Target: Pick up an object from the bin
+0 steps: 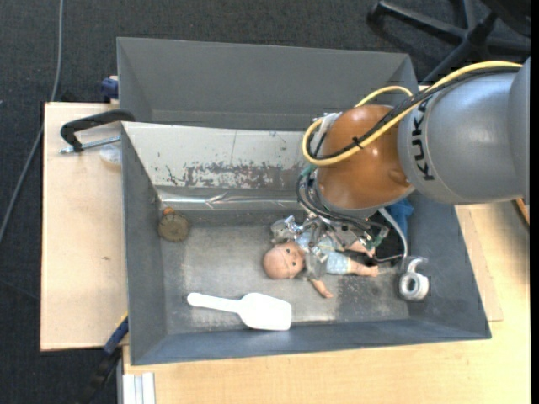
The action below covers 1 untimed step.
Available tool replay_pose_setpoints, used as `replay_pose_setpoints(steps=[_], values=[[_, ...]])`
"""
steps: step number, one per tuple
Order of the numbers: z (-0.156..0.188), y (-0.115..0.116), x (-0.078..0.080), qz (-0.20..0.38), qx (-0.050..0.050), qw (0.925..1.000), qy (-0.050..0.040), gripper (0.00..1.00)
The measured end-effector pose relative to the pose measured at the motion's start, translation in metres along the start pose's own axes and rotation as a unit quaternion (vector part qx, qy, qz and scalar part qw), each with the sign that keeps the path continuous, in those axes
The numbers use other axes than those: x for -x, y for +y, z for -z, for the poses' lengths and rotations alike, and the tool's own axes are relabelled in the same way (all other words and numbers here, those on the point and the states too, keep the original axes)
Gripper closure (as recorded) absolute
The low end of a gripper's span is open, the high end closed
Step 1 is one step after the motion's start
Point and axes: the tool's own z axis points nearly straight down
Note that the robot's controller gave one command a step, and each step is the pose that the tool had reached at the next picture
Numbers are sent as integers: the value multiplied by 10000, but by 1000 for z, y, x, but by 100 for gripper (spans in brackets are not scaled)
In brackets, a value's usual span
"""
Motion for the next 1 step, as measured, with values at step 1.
replay_pose_setpoints(steps=[1], values=[[142,-6,8,257,-10,9997,-30,100]])
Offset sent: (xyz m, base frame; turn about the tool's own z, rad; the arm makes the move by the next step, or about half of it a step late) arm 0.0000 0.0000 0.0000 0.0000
